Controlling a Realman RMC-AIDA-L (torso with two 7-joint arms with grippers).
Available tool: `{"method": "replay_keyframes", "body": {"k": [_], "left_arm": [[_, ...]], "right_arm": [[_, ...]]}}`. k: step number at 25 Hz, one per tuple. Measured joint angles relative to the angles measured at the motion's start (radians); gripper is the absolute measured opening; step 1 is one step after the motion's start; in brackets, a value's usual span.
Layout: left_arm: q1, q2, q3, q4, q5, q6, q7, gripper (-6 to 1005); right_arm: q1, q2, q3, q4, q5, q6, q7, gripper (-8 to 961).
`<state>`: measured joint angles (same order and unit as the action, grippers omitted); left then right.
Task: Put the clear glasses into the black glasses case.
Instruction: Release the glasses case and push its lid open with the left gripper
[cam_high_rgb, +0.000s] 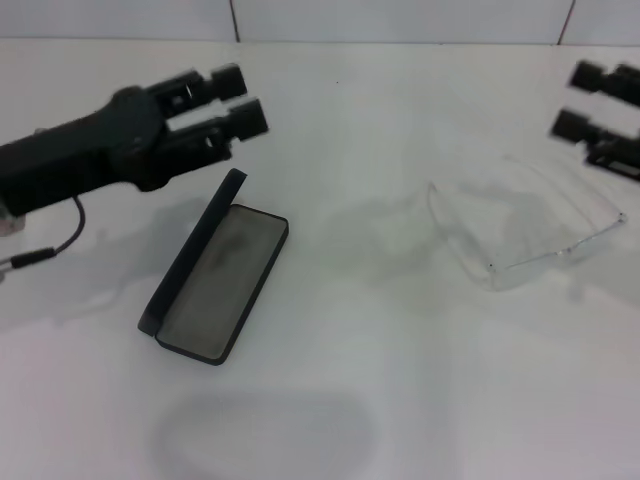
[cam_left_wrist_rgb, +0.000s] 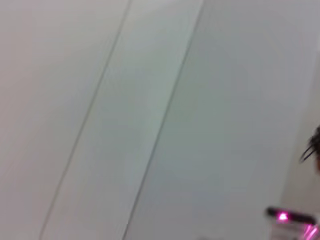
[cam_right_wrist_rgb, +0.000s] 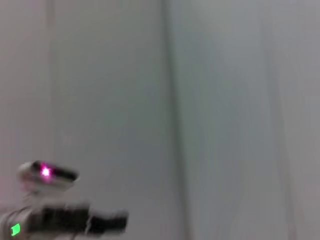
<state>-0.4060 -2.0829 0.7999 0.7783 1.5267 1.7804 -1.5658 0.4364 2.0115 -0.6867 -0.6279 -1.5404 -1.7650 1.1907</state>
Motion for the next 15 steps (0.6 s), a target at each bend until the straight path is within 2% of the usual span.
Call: {"method": "replay_keyframes", "body": {"k": [2,6,11,15], "left_arm": [[0.009,-0.011,0.022,0.122,0.059,-0.062,-0.121,696],[0.013,-0.008,0.103,0.334,0.169,-0.167,-0.391,697],[0.013,-0.007,0.199,0.597,0.311,-0.237,-0.619,697],[-0.009,-0.004,0.295,0.812,0.560,-0.251,-0.870,698]], "right_arm": [[-0.012,-0.002,0.041,0.012,0.000,-0.002,-0.006,678],[-0.032,-0.010,0.062,0.015,0.001,0.000,-0.011,679],[-0.040,-0.011,0.064,0.018,0.002,0.000,-0.031,679],[-0.041,-0.013,0.065,0.018,0.002,-0.003,-0.040,679]]}}
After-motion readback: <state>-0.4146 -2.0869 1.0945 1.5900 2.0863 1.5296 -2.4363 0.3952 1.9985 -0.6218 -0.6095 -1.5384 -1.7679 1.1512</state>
